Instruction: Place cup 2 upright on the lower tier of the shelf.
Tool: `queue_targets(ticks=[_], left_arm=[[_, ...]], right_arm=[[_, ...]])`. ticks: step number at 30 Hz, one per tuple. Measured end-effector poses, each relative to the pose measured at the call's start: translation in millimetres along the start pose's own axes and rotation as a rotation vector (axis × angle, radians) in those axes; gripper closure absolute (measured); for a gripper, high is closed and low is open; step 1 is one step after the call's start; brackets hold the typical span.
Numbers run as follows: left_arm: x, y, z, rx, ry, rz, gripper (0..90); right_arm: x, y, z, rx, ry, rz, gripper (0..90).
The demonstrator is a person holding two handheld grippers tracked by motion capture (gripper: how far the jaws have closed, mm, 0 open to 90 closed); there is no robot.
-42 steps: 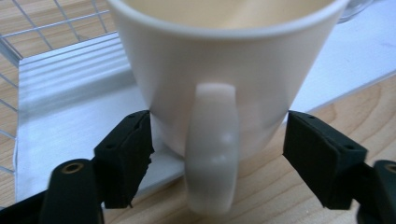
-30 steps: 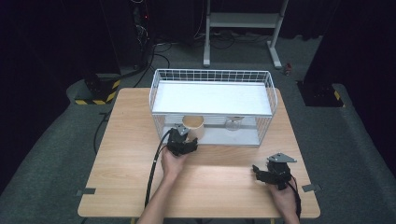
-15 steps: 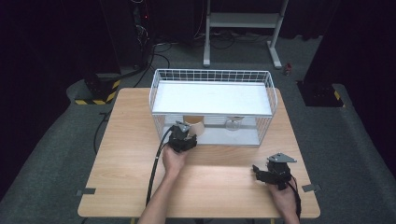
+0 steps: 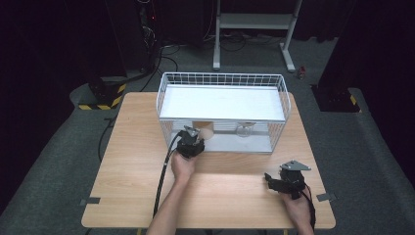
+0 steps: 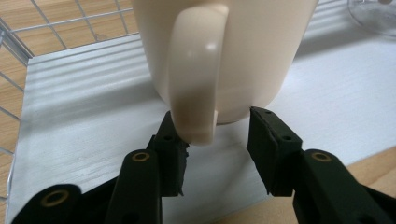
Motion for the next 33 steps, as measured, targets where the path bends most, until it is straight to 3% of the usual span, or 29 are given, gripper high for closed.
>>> queue_targets(ticks=[4,11,13,22,26,28,30,33], left_arm=[[2.4,-2.1,-1.0,0.010,0.010,-0.013,60.2],[6.5,-4.5,-0.6,-0.015,0.015,-0.011,63.2],[5.8,-6.1,-0.9,0.003,0.014,-0.031,64.1],[9.6,-4.8,-4.4,0.016,-0.017,-0.016,66.1],[8.4,-7.2,-4.1,0.008,-0.023,-0.029,58.3],[7.8,-4.4,-3.4,0.003,-0.022,-0.006,53.4],[5.2,-5.7,-2.2,0.017,-0.028,-0.019,49.1],[1.4,-3.6,-2.4,0.012,-0.012,-0.004,44.2]], right_arm=[[0.0,0.0,0.0,0.000,0.000,0.000,24.0],[-0.1,-0.2,0.0,0.003,-0.001,0.000,24.0],[-0.1,-0.3,0.0,0.004,-0.001,0.000,24.0],[-0.1,-0.2,0.0,0.003,-0.001,0.000,24.0],[-0.1,-0.2,0.1,0.004,-0.001,0.001,24.0],[-0.1,-0.2,0.1,0.004,-0.001,0.001,24.0],[-0.1,-0.2,0.1,0.004,-0.001,0.001,24.0],[-0.1,-0.4,0.0,0.006,-0.001,0.001,24.0]])
Point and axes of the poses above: each handheld gripper's, and its own axes: x roughly forward along the jaws, z roughly out of its underside, y roughly to its right, the point moved 9 cm from there along x, roughly forward along the jaws, and after that the axes turned 4 degrees about z, right-handed, at the moved point
